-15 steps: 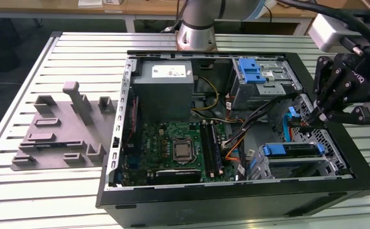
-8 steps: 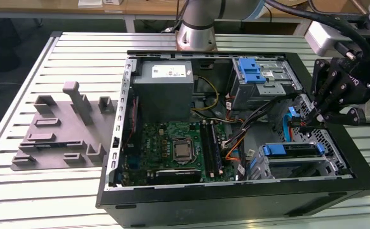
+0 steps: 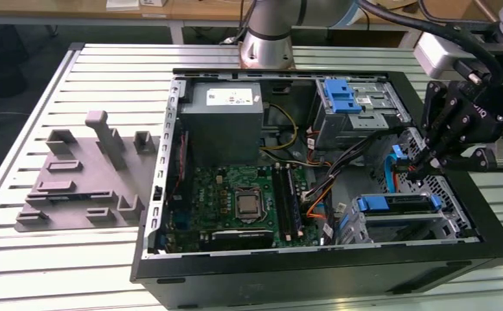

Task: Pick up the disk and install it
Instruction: 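Insert the first disk wire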

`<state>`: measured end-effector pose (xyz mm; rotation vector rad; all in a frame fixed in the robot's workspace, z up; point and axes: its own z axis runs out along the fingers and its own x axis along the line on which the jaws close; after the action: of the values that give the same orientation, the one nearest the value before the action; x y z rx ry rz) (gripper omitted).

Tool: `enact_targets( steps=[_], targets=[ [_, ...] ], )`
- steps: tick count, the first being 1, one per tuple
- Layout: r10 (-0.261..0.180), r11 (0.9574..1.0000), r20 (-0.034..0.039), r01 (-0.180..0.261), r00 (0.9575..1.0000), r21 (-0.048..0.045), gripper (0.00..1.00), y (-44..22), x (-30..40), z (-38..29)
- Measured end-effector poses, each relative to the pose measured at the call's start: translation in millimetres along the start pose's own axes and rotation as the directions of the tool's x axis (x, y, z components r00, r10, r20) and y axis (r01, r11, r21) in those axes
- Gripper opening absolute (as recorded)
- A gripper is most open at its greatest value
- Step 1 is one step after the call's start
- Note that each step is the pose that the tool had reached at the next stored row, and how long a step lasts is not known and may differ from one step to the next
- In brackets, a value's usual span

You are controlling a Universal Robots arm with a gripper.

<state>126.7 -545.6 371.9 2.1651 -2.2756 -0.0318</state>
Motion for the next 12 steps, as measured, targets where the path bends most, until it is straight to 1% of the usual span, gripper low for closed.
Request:
enact_targets(
  steps=[5, 6, 12],
  targets=[
    [0.000, 1.0000, -0.0001, 0.000, 1.0000, 0.0003, 0.19, -0.9, -0.1, 5.5],
    [0.000, 1.0000, -0.0001, 0.000, 1.0000, 0.0003, 0.25, -1.0, -0.1, 6.5],
    [0.000, 1.0000, -0.0001, 0.000, 1.0000, 0.0004, 0.25, -3.6, -0.9, 12.4]
  ],
)
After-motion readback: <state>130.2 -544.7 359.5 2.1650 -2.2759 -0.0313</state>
